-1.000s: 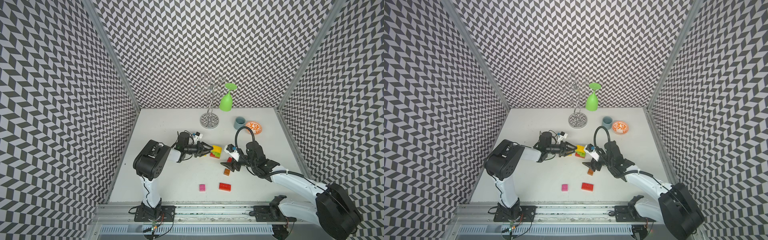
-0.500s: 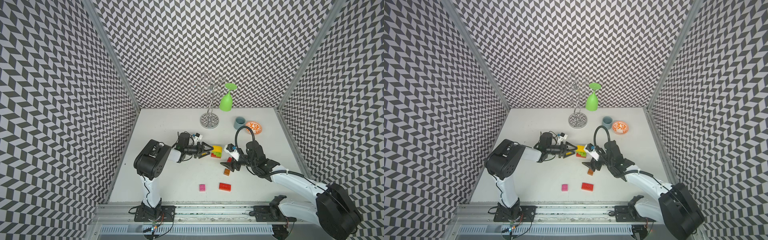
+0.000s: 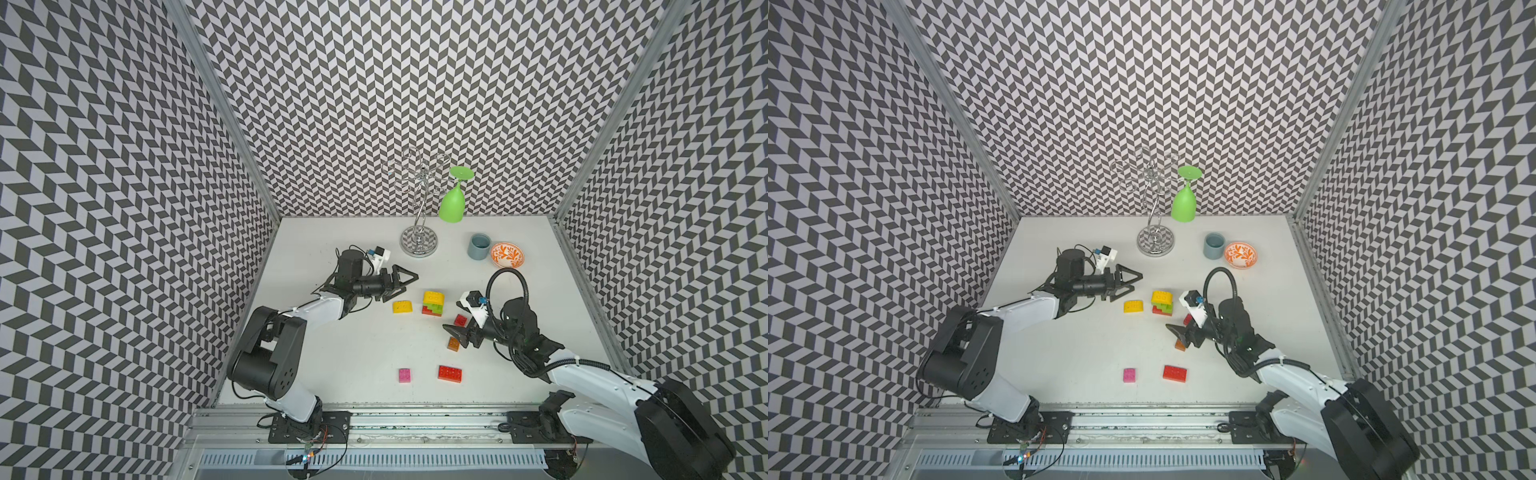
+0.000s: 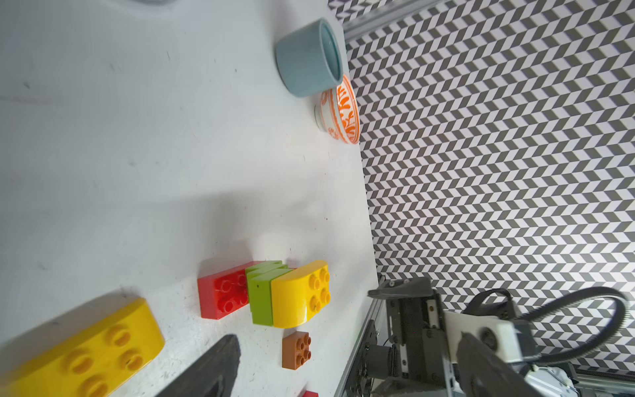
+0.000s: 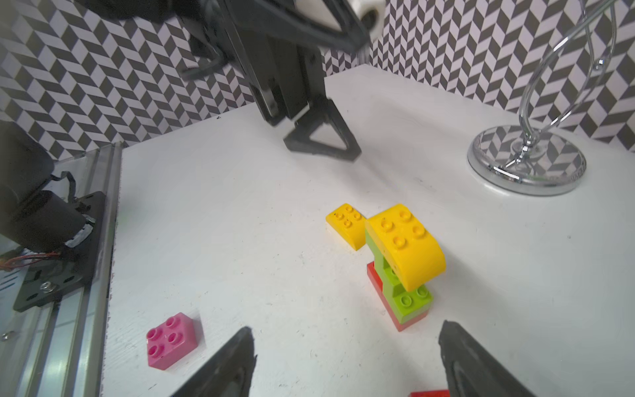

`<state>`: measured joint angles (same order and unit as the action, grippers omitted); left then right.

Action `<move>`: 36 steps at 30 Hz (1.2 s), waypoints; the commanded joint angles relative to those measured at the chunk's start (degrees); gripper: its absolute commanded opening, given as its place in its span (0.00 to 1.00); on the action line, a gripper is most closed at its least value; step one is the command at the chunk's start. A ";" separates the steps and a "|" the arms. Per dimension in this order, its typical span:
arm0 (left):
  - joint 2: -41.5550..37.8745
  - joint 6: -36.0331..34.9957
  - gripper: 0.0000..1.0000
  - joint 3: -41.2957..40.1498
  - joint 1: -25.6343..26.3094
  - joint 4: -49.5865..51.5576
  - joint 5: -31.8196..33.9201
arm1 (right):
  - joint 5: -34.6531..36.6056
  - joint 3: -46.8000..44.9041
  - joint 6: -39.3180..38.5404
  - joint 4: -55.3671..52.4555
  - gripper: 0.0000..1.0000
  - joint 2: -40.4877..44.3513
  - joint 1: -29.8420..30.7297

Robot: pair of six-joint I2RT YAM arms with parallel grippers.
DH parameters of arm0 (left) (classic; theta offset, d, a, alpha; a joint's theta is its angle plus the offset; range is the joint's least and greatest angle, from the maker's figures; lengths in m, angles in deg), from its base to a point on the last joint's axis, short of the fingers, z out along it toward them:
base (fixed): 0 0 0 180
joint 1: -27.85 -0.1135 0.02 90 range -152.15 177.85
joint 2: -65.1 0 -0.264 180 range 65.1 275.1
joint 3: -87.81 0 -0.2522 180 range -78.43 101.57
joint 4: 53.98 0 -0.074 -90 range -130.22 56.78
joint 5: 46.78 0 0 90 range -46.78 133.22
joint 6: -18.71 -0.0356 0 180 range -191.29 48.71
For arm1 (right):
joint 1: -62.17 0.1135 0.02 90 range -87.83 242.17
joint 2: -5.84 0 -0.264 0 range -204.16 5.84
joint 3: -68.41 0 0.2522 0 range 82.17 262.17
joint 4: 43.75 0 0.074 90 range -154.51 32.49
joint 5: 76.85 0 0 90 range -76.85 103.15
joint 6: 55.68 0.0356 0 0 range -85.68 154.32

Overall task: Assemble the letter s with lego
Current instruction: Adjust the lego brick at the center of the board.

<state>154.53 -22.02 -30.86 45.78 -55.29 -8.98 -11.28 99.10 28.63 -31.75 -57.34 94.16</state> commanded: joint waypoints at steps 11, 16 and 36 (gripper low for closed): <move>-7.08 -16.24 1.00 2.57 -16.42 22.88 -1.72 | 11.62 -0.45 5.69 24.41 0.91 -18.74 2.47; -5.70 -17.96 1.00 2.22 -18.50 23.32 -2.44 | 12.40 2.18 5.11 27.13 0.92 -25.18 2.51; -1.13 -18.87 1.00 0.60 -21.10 20.25 -3.95 | 6.18 5.38 0.97 29.96 0.88 -35.73 3.76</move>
<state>153.09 -39.79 -29.76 25.17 -33.76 -11.72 -1.75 106.29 30.75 -7.40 -93.62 96.87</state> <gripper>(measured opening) 0.994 0.883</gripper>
